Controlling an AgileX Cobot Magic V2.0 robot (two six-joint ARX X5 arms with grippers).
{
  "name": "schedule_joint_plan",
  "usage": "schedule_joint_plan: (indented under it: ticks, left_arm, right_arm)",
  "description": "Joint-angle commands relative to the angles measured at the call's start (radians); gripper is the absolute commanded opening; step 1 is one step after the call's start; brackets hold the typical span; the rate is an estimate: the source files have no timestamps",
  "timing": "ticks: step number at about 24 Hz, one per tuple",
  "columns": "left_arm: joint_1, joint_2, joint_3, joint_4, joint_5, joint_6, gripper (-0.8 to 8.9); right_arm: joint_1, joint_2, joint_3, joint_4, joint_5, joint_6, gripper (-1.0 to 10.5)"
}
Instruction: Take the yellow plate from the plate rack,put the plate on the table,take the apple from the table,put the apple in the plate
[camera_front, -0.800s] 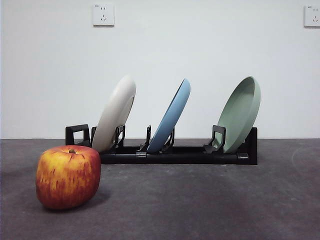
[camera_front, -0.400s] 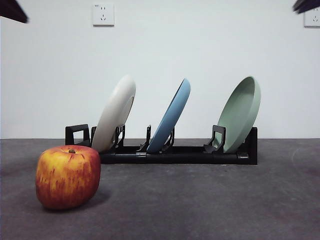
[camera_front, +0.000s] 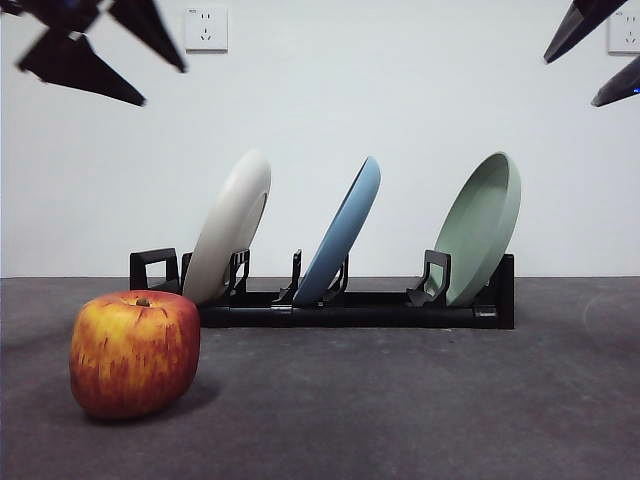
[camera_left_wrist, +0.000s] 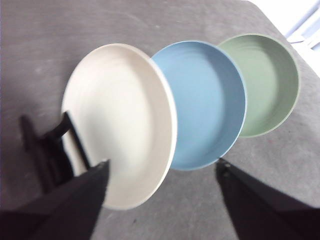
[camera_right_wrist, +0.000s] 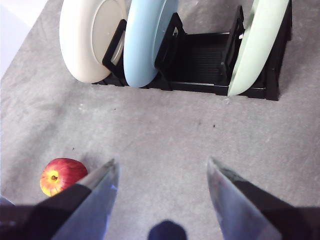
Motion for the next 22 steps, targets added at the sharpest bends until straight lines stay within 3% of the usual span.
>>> schedule_joint_plan:
  ticks: [1, 6, 13, 14, 17, 22]
  left_arm:
    - [-0.035, 0.087, 0.077, -0.012, 0.009, 0.008, 3.73]
    - [-0.086, 0.247, 0.196, -0.009, 0.008, -0.023, 3.73]
    - [-0.105, 0.364, 0.203, 0.043, -0.02, -0.042, 3.71]
    - [-0.105, 0.364, 0.203, 0.045, -0.026, -0.042, 3.28]
    - [-0.106, 0.364, 0.203, 0.061, -0.018, -0.038, 0.18]
    - [-0.106, 0.361, 0.208, 0.072, -0.014, -0.037, -0.09]
  right_arm:
    - [0.003, 0.003, 0.002, 0.005, -0.001, -0.011, 2.9]
    - [0.012, 0.003, 0.002, 0.005, -0.001, -0.011, 2.9]
    - [0.014, 0.003, 0.002, 0.005, 0.003, -0.011, 2.9]
    - [0.014, 0.003, 0.002, 0.005, 0.003, -0.011, 2.9]
    - [0.014, 0.004, 0.002, 0.005, 0.006, -0.011, 2.8]
    - [0.014, 0.004, 0.002, 0.005, 0.007, -0.011, 2.8]
